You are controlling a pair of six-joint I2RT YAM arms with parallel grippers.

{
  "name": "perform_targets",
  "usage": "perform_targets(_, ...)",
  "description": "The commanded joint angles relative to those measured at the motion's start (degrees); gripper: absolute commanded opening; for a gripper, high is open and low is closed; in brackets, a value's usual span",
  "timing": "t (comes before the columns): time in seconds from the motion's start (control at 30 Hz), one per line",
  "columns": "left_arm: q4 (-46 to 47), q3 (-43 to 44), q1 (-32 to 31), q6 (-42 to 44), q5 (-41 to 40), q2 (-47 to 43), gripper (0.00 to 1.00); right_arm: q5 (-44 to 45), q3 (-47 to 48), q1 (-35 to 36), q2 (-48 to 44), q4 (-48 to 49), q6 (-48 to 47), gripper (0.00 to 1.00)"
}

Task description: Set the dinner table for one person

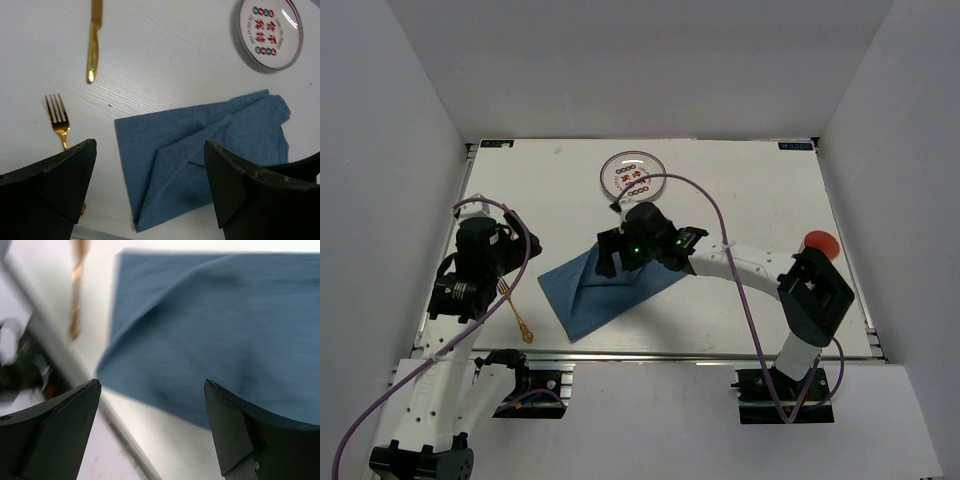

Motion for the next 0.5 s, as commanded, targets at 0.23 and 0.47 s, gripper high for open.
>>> perform_targets(0.23, 6.3, -5.4, -0.2, -2.2, 21.3, 8.7, 0.98, 22.8, -3.5, -4.6, -0.6, -5.8, 8.0, 0.89)
perform_targets(0.47, 10.1, -7.3, -0.2, -2.7, 26.0, 14.1, 0.98, 14.7, -11.8, -4.1, -4.2, 7.6, 15.7, 0.86)
